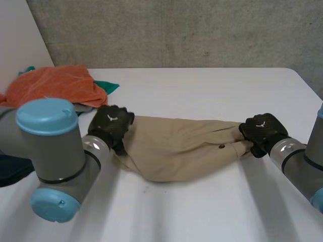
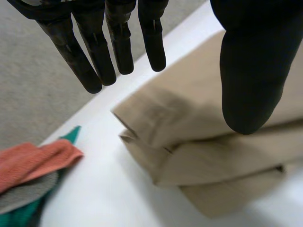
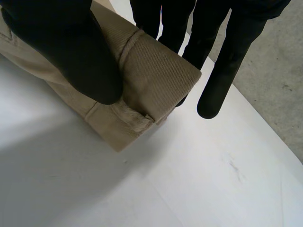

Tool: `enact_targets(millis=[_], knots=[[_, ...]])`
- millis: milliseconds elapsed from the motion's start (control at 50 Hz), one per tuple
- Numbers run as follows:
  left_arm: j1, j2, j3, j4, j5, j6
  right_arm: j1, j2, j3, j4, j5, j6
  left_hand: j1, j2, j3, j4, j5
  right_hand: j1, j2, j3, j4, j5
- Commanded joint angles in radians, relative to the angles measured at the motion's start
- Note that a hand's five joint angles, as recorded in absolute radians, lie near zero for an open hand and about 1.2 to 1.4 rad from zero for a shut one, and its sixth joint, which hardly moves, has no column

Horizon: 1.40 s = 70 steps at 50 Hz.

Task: Fold the laundry.

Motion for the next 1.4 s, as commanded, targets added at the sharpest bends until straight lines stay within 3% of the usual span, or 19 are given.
enact_targets(millis=[20,80,180,320,500,680,740,760,780,880,1000,1160,1180,1200,1220,1240,1280,1300,1400], knots=[[0.051,0.044,0.066,-0.004,0.053,-0.010,0.015,-0.077,-0.053,0.134,0.014,0.013,-0.015,0.008,0.008,0.019,0.028,-0.143,-0.226,-0.232,-0.239,-0.185],[0.064,0.038,0.115,-0.010,0.095,-0.013,0.010,-0.106,-0.096,0.174,0.014,0.035,-0.015,0.008,0.008,0.018,0.028,-0.206,-0.288,-0.295,-0.301,-0.247],[0.079,-0.041,0.296,-0.094,0.161,-0.012,0.018,-0.110,-0.246,0.309,0.010,0.102,-0.015,0.008,0.008,0.018,0.028,-0.599,-0.681,-0.688,-0.694,-0.640],[0.090,-0.233,0.572,-0.302,0.191,-0.012,0.064,0.060,-0.476,0.450,0.014,0.116,0.005,0.028,0.029,0.039,0.049,-0.594,-0.676,-0.683,-0.689,-0.635],[0.093,-0.391,0.683,-0.433,0.218,0.005,0.088,0.262,-0.616,0.487,0.036,0.070,0.043,0.066,0.067,0.077,0.087,-0.576,-0.658,-0.665,-0.671,-0.617],[0.071,-0.422,0.649,-0.407,0.224,0.065,0.088,0.371,-0.618,0.319,0.039,0.020,0.096,0.119,0.120,0.130,0.139,-0.529,-0.612,-0.618,-0.625,-0.571],[0.067,-0.456,0.666,-0.343,0.216,0.096,0.087,0.391,-0.619,0.270,0.040,0.024,0.409,0.432,0.433,0.443,0.453,-0.052,-0.135,-0.141,-0.148,-0.094],[0.067,-0.467,0.674,-0.321,0.210,0.105,0.085,0.391,-0.618,0.256,0.039,0.024,0.573,0.596,0.597,0.607,0.617,0.153,0.071,0.064,0.057,0.112],[0.065,-0.482,0.688,-0.280,0.193,0.125,0.081,0.384,-0.618,0.231,0.042,0.035,0.900,0.923,0.923,0.934,0.943,0.295,0.213,0.206,0.199,0.253],[0.065,-0.526,0.735,-0.150,0.126,0.168,0.078,0.377,-0.616,0.119,0.039,0.125,0.903,0.926,0.927,0.937,0.947,0.296,0.214,0.207,0.201,0.255],[0.073,-0.589,0.832,-0.032,0.116,0.160,0.090,0.439,-0.656,0.026,0.056,0.170,0.903,0.926,0.927,0.937,0.947,0.296,0.214,0.207,0.201,0.255],[0.077,-0.664,0.901,-0.024,0.113,0.131,0.093,0.527,-0.718,-0.011,0.089,0.135,0.903,0.926,0.927,0.937,0.947,0.296,0.214,0.207,0.201,0.255],[0.077,-0.669,0.900,-0.022,0.115,0.128,0.093,0.533,-0.719,-0.022,0.090,0.132,0.903,0.926,0.927,0.937,0.947,0.162,0.080,0.073,0.067,0.121],[0.076,-0.674,0.898,-0.021,0.116,0.125,0.095,0.538,-0.721,-0.034,0.093,0.129,0.892,0.915,0.915,0.926,0.935,-0.054,-0.137,-0.143,-0.150,-0.096],[0.076,-0.677,0.895,-0.018,0.116,0.122,0.095,0.539,-0.719,-0.045,0.096,0.126,0.642,0.665,0.665,0.676,0.685,-0.321,-0.403,-0.410,-0.416,-0.362],[0.074,-0.675,0.886,-0.011,0.110,0.116,0.098,0.539,-0.715,-0.068,0.109,0.116,0.122,0.145,0.146,0.156,0.165,-0.832,-0.915,-0.921,-0.928,-0.874],[0.073,-0.662,0.870,-0.008,0.103,0.117,0.101,0.529,-0.707,-0.085,0.138,0.109,-0.260,-0.237,-0.237,-0.227,-0.217,-0.925,-1.008,-1.014,-1.021,-0.967],[0.071,-0.637,0.849,-0.004,0.090,0.114,0.099,0.506,-0.696,-0.100,0.178,0.107,-0.318,-0.295,-0.295,-0.285,-0.275,-0.925,-1.008,-1.014,-1.021,-0.967],[0.085,-0.518,0.757,0.025,0.057,0.110,0.098,0.386,-0.635,-0.126,0.247,0.124,-0.318,-0.295,-0.295,-0.285,-0.275,-0.925,-1.008,-1.014,-1.021,-0.967]])
